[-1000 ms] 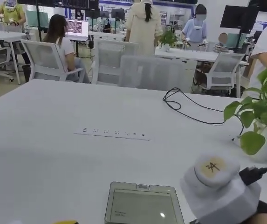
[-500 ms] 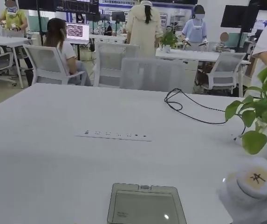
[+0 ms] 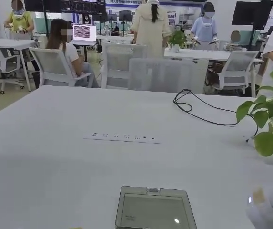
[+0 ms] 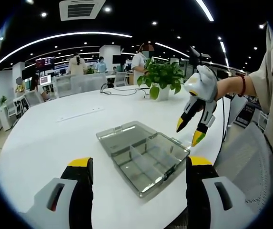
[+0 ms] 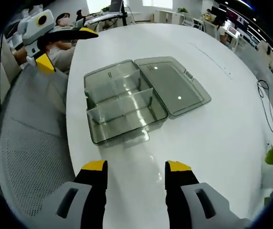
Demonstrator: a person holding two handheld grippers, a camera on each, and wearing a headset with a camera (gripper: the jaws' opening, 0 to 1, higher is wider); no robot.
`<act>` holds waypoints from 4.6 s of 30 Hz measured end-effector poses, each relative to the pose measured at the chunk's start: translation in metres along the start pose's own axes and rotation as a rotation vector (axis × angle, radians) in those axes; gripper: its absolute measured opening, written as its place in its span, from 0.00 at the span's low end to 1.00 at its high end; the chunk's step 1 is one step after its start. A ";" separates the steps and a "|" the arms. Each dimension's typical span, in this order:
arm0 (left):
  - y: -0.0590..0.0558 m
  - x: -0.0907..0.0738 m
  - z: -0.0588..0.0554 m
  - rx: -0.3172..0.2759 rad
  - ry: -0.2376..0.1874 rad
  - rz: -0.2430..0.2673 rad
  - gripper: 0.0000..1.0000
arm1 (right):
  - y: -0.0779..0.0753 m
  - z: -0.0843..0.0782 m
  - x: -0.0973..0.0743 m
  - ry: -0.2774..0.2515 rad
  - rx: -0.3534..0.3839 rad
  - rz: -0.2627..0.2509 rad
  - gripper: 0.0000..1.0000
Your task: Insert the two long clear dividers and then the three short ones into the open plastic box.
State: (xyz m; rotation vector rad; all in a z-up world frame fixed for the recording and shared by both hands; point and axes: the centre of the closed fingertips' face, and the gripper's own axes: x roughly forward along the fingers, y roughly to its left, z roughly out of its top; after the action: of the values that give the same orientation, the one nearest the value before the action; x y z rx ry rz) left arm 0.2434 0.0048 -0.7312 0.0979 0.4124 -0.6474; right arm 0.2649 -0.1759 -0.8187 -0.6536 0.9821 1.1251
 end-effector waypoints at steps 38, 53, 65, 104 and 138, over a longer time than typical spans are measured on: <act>0.003 -0.006 -0.003 0.001 0.021 0.047 0.74 | -0.013 -0.040 0.019 0.096 -0.342 0.091 0.34; 0.004 -0.009 -0.003 0.005 0.021 0.056 0.73 | -0.013 -0.039 0.019 0.074 -0.262 0.056 0.32; -0.002 -0.010 -0.003 -0.001 0.023 0.040 0.67 | -0.020 -0.027 -0.003 0.009 -0.229 -0.063 0.32; -0.046 -0.003 0.003 -0.386 -0.060 -0.164 0.29 | 0.063 0.114 -0.024 -0.371 -0.430 -0.152 0.32; -0.042 0.001 0.014 -0.514 -0.070 -0.190 0.00 | 0.076 0.144 -0.026 -0.472 -0.433 -0.163 0.33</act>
State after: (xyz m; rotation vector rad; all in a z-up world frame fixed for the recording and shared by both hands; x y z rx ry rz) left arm 0.2241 -0.0320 -0.7171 -0.4562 0.5130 -0.7105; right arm 0.2347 -0.0419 -0.7283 -0.7501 0.2773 1.2804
